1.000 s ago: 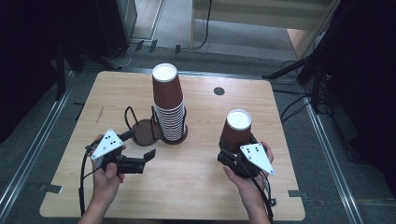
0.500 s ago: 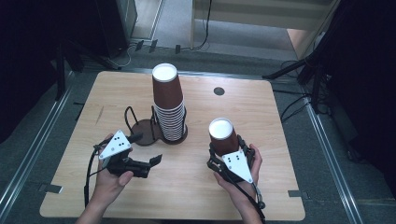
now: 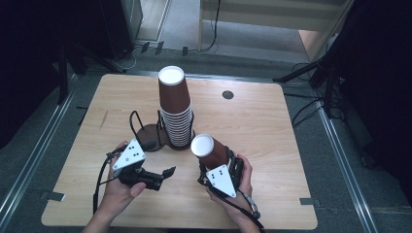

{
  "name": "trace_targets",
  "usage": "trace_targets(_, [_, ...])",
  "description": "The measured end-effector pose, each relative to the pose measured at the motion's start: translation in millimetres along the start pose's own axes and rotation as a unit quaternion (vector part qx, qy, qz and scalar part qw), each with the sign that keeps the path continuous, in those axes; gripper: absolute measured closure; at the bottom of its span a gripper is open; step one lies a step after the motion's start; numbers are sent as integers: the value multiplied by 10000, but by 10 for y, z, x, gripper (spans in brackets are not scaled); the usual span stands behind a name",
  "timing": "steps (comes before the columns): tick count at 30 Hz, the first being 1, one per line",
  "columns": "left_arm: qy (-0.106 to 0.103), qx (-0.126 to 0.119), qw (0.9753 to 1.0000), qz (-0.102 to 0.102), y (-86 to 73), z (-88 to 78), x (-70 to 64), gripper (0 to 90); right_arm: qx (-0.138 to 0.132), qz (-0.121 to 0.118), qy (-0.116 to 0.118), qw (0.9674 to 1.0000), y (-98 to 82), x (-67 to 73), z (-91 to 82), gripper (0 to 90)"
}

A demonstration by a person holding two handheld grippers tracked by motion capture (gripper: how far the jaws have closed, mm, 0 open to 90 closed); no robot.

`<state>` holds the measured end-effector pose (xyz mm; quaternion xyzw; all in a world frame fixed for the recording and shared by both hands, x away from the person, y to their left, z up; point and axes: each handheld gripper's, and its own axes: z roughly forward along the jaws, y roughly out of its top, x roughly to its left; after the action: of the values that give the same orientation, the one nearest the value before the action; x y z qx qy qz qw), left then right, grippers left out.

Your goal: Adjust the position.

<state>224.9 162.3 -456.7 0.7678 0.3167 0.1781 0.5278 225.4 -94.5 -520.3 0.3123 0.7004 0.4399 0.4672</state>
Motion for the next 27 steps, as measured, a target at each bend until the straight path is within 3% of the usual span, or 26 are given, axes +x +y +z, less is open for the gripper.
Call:
trace_targets(7, [-60, 72, 9998, 156, 10, 39, -66, 13, -10, -545, 170, 9984, -29, 188, 1, 120])
trace_targets(17, [-175, 285, 9989, 314, 9, 98, -135, 32, -92, -1017, 284, 9944, -36, 345, -7, 118])
trace_targets(27, [-284, 433, 9974, 507, 11, 139, -213, 46, -203, -1312, 486, 9900, -45, 446, -30, 116])
